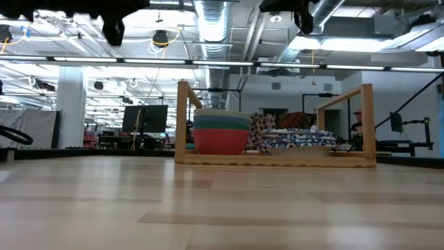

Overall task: Place and stack bowls onto a shelf
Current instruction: Return to Home Position

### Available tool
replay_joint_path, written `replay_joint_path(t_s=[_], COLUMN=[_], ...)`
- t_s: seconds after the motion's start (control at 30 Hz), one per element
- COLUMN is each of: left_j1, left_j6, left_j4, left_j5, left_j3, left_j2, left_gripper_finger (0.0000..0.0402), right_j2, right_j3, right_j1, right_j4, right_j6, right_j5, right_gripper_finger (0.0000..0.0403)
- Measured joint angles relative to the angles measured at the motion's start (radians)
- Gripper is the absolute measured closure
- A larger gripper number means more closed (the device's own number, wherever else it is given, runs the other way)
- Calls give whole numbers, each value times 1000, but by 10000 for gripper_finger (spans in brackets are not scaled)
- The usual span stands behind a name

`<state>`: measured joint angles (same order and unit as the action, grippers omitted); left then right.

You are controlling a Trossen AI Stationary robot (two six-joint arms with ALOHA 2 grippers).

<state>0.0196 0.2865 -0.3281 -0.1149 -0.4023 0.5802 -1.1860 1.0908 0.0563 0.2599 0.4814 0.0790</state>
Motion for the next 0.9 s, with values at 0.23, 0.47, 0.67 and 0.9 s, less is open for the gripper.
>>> replay_joint_path(t_s=[0.23, 0.47, 0.67, 0.9], left_j1=[0, 0, 0, -1], left_j6=[17, 89, 116, 152], left_j4=[-73, -114, -74, -56], left_j5=[24, 21, -8, -26], left_j3=[185, 337, 390, 390], left_j2=[-186, -358, -461, -505], left_gripper_finger=[401, 401, 401, 401], right_j2=[7, 7, 31, 103], right_j3=[0, 0, 0, -26], right_j1=[-5, -12, -61, -135], right_j4=[-10, -8, 35, 186], right_j6=[-60, -39, -37, -37], right_j5=[-93, -130, -138, -137], right_gripper_finger=[388, 384, 384, 384])
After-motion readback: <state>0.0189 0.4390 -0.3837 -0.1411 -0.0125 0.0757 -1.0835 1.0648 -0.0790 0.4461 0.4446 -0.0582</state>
